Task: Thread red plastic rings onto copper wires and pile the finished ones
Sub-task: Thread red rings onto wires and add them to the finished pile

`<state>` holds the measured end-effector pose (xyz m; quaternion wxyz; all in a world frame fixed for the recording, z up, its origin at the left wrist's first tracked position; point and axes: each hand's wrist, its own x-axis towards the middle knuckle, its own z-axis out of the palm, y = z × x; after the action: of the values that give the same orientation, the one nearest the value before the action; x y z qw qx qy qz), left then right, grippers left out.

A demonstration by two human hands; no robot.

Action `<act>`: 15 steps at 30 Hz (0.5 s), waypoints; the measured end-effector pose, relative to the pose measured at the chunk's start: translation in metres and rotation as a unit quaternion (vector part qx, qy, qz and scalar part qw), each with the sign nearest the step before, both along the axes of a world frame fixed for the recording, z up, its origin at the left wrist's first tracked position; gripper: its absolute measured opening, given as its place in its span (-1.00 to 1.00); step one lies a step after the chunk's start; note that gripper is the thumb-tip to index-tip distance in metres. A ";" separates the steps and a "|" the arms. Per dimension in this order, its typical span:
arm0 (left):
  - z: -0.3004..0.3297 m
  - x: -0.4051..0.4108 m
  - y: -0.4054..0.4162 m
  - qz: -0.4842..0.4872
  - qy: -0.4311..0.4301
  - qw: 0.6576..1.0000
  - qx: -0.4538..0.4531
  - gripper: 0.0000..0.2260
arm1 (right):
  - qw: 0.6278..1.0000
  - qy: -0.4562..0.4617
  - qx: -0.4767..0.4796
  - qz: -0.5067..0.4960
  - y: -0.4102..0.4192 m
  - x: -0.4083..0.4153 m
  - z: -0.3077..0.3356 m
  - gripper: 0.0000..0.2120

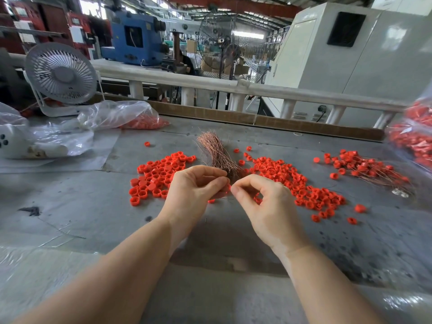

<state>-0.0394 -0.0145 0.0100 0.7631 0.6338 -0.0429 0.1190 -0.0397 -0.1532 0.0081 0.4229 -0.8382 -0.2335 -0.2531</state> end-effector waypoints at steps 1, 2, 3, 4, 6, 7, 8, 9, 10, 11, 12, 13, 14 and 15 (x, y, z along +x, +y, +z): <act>0.000 0.000 0.000 0.002 -0.001 1.000 0.002 -0.88 | 1.000 0.001 0.002 0.002 -0.001 0.000 0.000 -0.87; -0.001 0.000 0.000 0.002 0.001 1.000 -0.002 -0.88 | 1.000 0.001 0.004 0.004 -0.001 0.000 0.000 -0.89; -0.001 0.000 0.001 0.000 0.005 1.000 -0.012 -0.88 | 1.000 0.004 0.005 0.006 -0.001 0.000 -0.001 -0.91; -0.001 0.000 0.002 -0.004 0.012 1.000 -0.023 -0.88 | 1.000 0.007 0.005 0.007 -0.002 0.000 -0.001 -0.91; -0.001 0.001 0.003 -0.010 0.024 0.999 -0.046 -0.88 | 1.000 0.010 0.002 0.006 -0.002 0.000 -0.001 -0.91; -0.001 0.001 0.003 -0.014 0.029 0.998 -0.058 -0.87 | 1.000 0.012 -0.001 0.003 -0.002 0.000 -0.001 -0.91; -0.001 0.001 0.004 -0.017 0.033 0.997 -0.070 -0.87 | 1.000 0.015 -0.003 0.001 -0.002 0.000 -0.001 -0.90; -0.001 0.001 0.004 -0.022 0.037 0.996 -0.082 -0.87 | 1.000 0.019 -0.006 -0.002 -0.002 0.001 -0.001 -0.90; 0.000 0.001 0.004 -0.027 0.042 0.994 -0.093 -0.88 | 1.000 0.024 -0.006 -0.004 -0.002 0.002 -0.001 -0.90; 0.000 0.002 0.004 -0.033 0.047 0.993 -0.104 -0.88 | 1.000 0.029 -0.002 -0.006 -0.003 0.002 -0.001 -0.89; 0.000 0.002 0.004 -0.040 0.051 0.992 -0.112 -0.89 | 0.999 0.036 0.004 -0.008 -0.003 0.003 -0.002 -0.88; 0.001 0.002 0.004 -0.048 0.056 0.990 -0.120 -0.89 | 0.999 0.043 0.012 -0.010 -0.003 0.004 -0.002 -0.87; 0.001 0.002 0.004 -0.055 0.058 0.989 -0.126 -0.90 | 0.999 0.049 0.018 -0.013 -0.003 0.004 -0.002 -0.87; 0.001 0.002 0.003 -0.060 0.061 0.988 -0.130 -0.90 | 0.998 0.052 0.023 -0.014 -0.003 0.004 -0.003 -0.86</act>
<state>-0.0374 -0.0110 0.0110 0.8457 0.5319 -0.0188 0.0385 -0.0353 -0.1566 0.0054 0.4499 -0.8435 -0.1940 -0.2203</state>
